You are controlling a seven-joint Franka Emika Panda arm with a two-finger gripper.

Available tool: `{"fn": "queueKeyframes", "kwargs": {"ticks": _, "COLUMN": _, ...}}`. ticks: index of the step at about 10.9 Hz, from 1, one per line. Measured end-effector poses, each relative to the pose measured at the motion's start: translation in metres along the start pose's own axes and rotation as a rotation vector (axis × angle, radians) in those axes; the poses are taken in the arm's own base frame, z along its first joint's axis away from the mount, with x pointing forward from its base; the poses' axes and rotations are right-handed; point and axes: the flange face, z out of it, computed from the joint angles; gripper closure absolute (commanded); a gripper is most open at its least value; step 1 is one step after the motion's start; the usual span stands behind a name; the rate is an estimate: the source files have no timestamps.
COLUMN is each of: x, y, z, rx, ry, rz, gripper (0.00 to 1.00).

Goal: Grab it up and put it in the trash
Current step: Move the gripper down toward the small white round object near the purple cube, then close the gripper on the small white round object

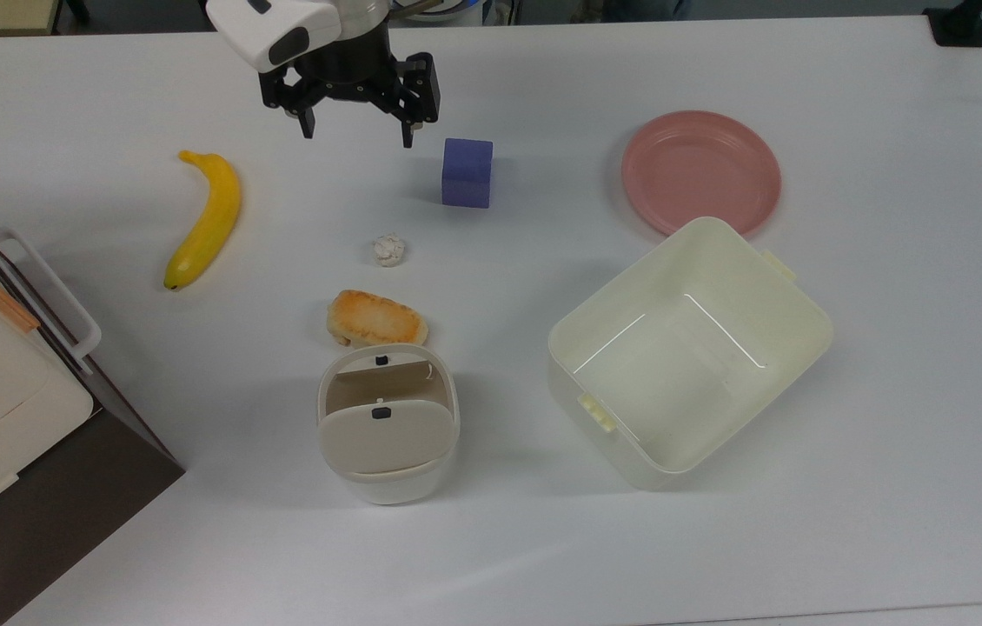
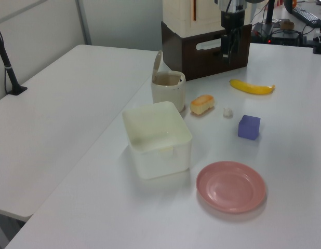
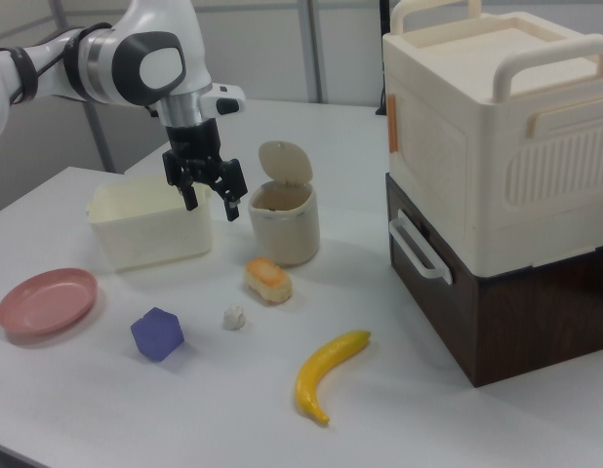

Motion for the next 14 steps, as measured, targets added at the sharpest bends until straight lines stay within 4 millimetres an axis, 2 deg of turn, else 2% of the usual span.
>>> {"fn": "queueKeyframes", "kwargs": {"ticks": 3, "x": 0.001, "y": -0.001, "z": 0.003, "rx": 0.0, "ry": -0.005, "rz": -0.034, "gripper": 0.0}}
{"fn": "queueKeyframes", "kwargs": {"ticks": 7, "x": 0.007, "y": -0.008, "z": 0.026, "rx": -0.002, "ry": -0.029, "rz": -0.08, "gripper": 0.0}}
{"fn": "queueKeyframes", "kwargs": {"ticks": 8, "x": 0.008, "y": -0.012, "z": 0.041, "rx": -0.002, "ry": -0.028, "rz": -0.118, "gripper": 0.0}}
{"fn": "queueKeyframes", "kwargs": {"ticks": 11, "x": 0.005, "y": -0.028, "z": 0.107, "rx": -0.004, "ry": -0.05, "rz": -0.174, "gripper": 0.02}}
{"fn": "queueKeyframes", "kwargs": {"ticks": 12, "x": 0.004, "y": -0.028, "z": 0.123, "rx": -0.005, "ry": -0.072, "rz": -0.196, "gripper": 0.05}}
{"fn": "queueKeyframes", "kwargs": {"ticks": 14, "x": 0.0, "y": -0.024, "z": 0.142, "rx": -0.003, "ry": -0.105, "rz": -0.227, "gripper": 0.18}}
